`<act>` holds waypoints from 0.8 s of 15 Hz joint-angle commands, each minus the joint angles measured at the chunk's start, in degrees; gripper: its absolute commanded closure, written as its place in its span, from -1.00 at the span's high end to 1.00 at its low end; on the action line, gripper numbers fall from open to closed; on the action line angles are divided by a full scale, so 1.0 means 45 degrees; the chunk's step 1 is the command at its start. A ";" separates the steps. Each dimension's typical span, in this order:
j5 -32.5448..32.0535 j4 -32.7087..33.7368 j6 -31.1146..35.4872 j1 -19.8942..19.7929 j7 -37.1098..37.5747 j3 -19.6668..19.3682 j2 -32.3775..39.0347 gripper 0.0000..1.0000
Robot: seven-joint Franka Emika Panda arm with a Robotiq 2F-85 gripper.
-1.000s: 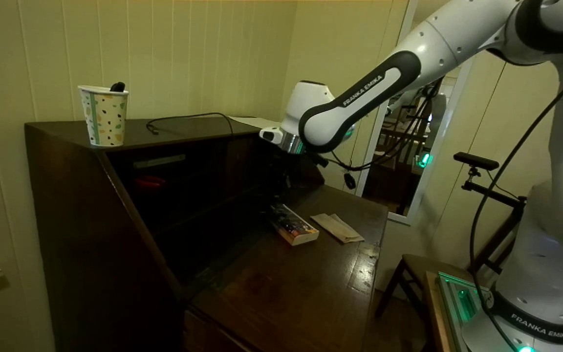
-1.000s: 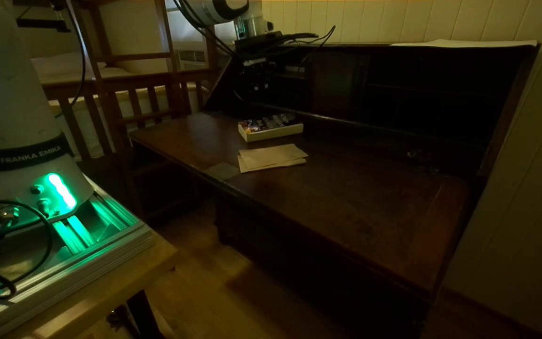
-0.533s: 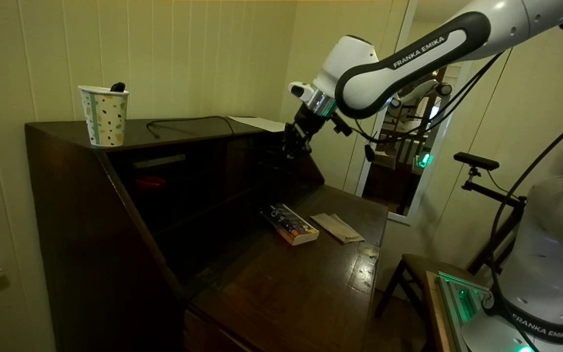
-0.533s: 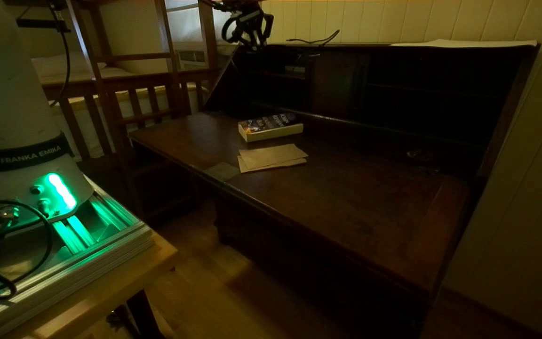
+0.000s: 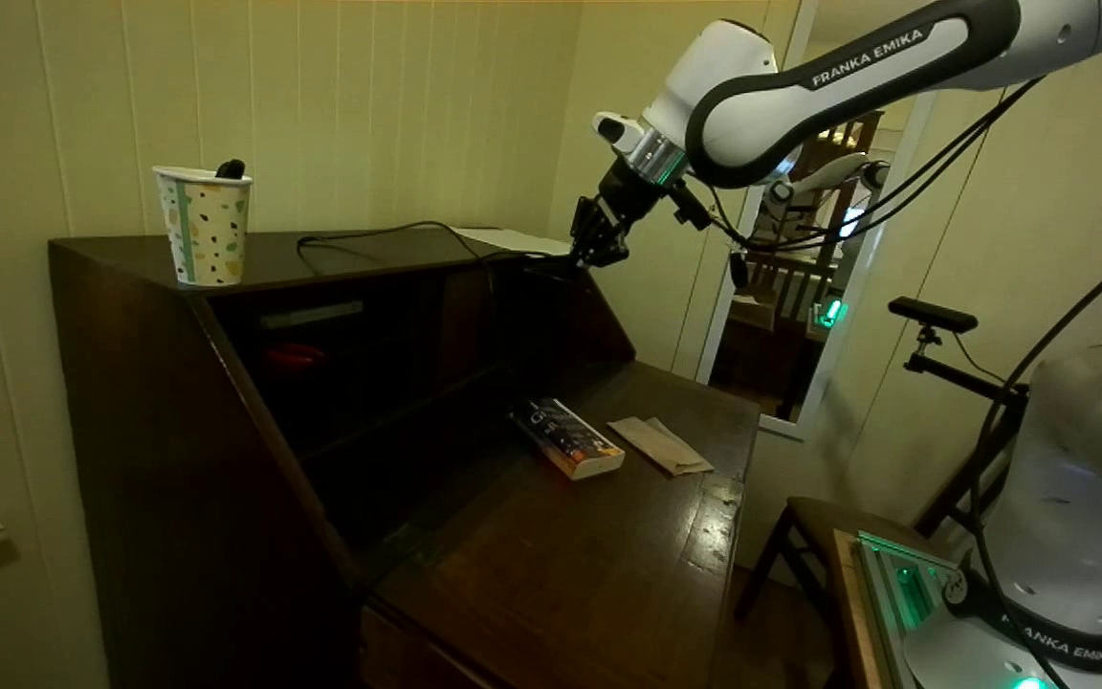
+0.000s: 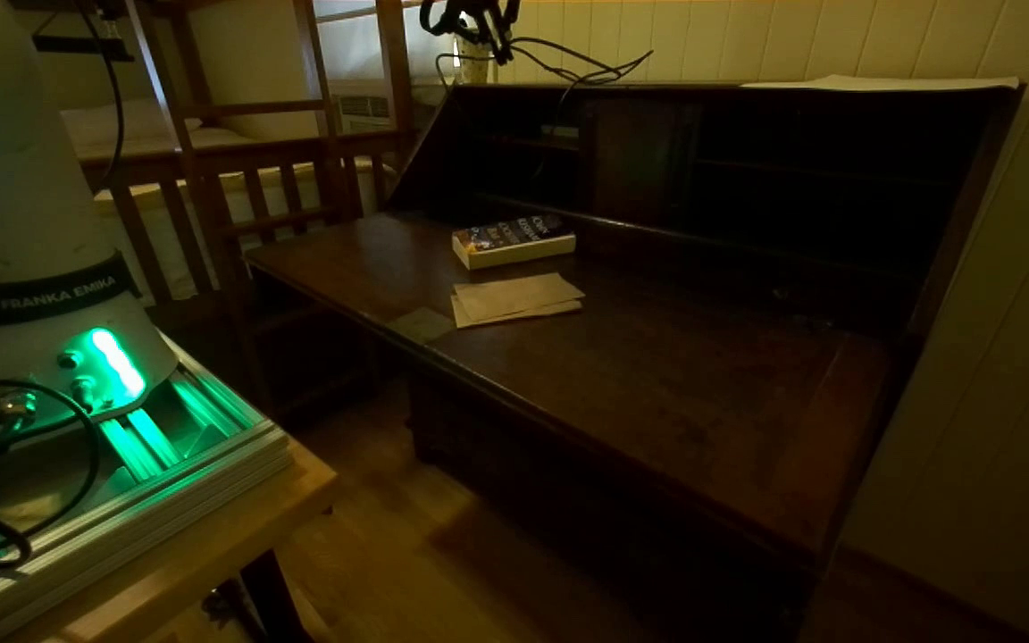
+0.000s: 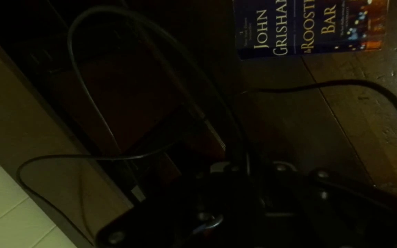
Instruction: Put the black cable on the top part of the desk
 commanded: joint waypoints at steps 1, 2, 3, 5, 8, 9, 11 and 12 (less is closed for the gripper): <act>-0.0153 0.0007 -0.0021 0.0325 0.0131 -0.0295 -0.0005 -0.77; -0.0130 0.0212 0.0274 0.0356 0.0339 -0.0231 0.0123 -0.94; -0.0310 0.0588 0.0870 0.0341 0.0807 -0.0107 0.0226 -0.94; -0.0511 0.1296 0.1807 0.0379 0.1287 -0.0041 0.0170 -0.94; -0.0987 0.2739 0.2943 0.0314 0.2097 -0.0030 0.0466 -0.94; -0.1087 0.3465 0.3235 0.0260 0.2556 -0.0020 0.0789 -0.94; -0.1200 0.5071 0.3332 0.0153 0.3604 -0.0025 0.1577 -0.94; -0.1252 0.5768 0.3351 0.0134 0.4073 -0.0033 0.1948 -0.94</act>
